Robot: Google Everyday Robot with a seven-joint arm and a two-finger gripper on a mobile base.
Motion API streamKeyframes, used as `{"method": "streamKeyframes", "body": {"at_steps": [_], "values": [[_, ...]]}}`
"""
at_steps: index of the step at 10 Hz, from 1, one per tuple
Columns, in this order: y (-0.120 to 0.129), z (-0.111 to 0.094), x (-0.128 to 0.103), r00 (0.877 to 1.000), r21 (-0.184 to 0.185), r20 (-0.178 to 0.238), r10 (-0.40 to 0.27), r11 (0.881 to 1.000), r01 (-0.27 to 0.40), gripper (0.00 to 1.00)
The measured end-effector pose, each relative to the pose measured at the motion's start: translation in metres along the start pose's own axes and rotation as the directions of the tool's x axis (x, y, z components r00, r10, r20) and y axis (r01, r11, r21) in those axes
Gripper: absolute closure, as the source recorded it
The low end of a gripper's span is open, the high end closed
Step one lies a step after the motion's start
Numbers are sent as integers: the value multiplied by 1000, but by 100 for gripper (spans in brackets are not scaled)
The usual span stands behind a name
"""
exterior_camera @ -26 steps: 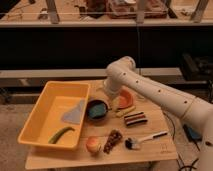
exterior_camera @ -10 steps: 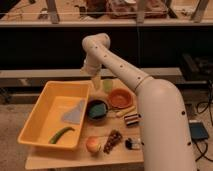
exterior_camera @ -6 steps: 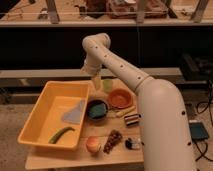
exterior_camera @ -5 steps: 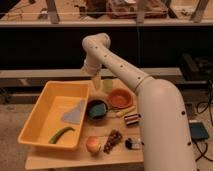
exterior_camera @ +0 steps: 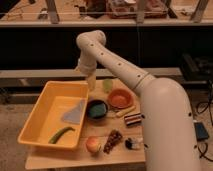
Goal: Place towel in table surface
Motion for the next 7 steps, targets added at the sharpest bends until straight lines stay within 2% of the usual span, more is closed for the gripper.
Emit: {"method": "streamKeyframes", "body": {"at_steps": [2, 3, 6, 7], "values": [[0, 2, -31, 1000, -2, 1, 20, 1000, -20, 20], [0, 7, -38, 999, 16, -9, 50, 999, -50, 20], [12, 48, -36, 988, 77, -61, 141, 988, -136, 20], [13, 57, -38, 985, 86, -75, 158, 985, -151, 20]]}}
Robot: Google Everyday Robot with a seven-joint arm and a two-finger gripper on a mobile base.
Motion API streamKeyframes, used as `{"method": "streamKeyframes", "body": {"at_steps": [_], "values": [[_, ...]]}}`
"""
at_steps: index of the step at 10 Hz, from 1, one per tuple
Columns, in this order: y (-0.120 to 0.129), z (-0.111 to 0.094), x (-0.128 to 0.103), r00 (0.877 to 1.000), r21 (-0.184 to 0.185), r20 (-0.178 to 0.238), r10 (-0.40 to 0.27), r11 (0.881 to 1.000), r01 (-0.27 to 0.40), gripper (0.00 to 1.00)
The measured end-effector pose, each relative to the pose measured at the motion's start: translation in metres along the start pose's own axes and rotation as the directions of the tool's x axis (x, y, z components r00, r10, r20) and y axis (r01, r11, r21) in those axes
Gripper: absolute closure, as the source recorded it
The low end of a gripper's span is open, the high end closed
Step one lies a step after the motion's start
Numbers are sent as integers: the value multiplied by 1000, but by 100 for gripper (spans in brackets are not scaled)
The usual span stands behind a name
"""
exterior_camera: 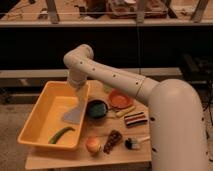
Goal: Place towel in table surface
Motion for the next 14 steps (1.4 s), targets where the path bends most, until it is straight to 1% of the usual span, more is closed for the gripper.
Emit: {"method": "streamKeyframes", "body": {"at_steps": [1, 2, 4, 5, 6, 7, 8, 10, 11, 13, 14], "values": [[-1, 7, 0, 1000, 7, -22, 12, 1000, -12, 20], [-4, 10, -1, 999, 8, -38, 26, 1000, -26, 20], [-9, 12, -1, 997, -5, -54, 53, 999, -54, 20], [-11, 14, -2, 995, -21, -65, 73, 997, -75, 20], [-11, 20, -3, 994, -34, -67, 87, 995, -90, 20], [-8, 28, -2, 993, -47, -55, 108, 993, -110, 20], [-6, 37, -2, 992, -54, -42, 121, 991, -124, 20], [0, 56, -3, 991, -67, -33, 132, 989, -134, 20], [6, 66, -3, 990, -75, -38, 135, 988, -137, 20], [14, 80, 5, 988, -81, -65, 137, 987, -142, 20], [16, 85, 6, 989, -84, -68, 135, 987, -140, 20]]}}
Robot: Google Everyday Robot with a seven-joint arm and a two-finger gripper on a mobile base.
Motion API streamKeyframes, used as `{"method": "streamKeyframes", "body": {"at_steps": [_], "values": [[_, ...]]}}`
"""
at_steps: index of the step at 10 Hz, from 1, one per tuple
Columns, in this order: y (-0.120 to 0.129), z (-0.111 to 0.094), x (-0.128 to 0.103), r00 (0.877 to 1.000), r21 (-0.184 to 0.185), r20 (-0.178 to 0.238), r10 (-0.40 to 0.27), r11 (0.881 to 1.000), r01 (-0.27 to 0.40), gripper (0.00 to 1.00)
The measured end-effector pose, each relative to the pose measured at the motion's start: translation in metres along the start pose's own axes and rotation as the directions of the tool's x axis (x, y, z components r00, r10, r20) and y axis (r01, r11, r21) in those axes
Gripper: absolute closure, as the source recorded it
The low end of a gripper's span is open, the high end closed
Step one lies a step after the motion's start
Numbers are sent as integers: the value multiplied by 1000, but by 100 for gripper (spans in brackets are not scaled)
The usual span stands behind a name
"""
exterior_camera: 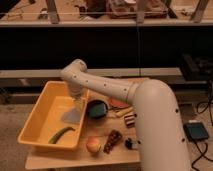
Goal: Place towel in table surface
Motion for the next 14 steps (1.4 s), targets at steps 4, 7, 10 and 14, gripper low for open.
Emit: {"method": "streamKeyframes", "body": {"at_steps": [4, 7, 10, 14], "values": [[7, 30, 7, 1000, -12, -1, -3, 1000, 3, 20], [7, 41, 10, 1000, -19, -2, -2, 1000, 2, 20], [8, 51, 11, 1000, -39, -7, -12, 999, 12, 23], [9, 57, 5, 999, -60, 28, -34, 998, 36, 63]]}}
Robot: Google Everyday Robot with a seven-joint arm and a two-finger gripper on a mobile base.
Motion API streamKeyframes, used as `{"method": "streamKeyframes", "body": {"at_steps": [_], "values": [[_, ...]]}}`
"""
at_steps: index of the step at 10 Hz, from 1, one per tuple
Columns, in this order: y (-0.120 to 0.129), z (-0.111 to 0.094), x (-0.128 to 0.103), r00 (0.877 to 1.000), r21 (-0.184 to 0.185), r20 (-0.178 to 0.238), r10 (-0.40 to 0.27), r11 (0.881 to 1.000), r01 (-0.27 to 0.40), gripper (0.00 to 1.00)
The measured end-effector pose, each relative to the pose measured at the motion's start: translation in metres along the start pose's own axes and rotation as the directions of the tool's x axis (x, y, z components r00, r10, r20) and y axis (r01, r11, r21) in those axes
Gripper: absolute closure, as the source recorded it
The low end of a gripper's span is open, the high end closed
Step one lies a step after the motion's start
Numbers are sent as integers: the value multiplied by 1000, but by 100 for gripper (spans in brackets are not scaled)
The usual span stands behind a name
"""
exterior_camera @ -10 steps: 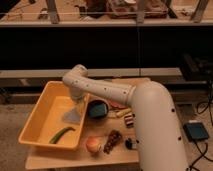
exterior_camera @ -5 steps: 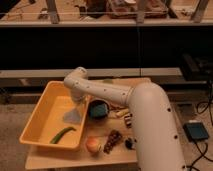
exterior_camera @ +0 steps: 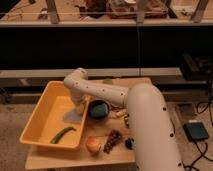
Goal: Place towel in table surface
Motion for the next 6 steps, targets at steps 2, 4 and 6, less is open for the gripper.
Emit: {"method": "streamKeyframes", "body": {"at_steps": [2, 4, 6], "values": [[-1, -4, -4, 999, 7, 31, -23, 1000, 23, 84], [-2, -20, -7, 997, 43, 59, -58, 998, 56, 99], [-7, -50, -10, 995, 93, 59, -84, 993, 78, 100]]}}
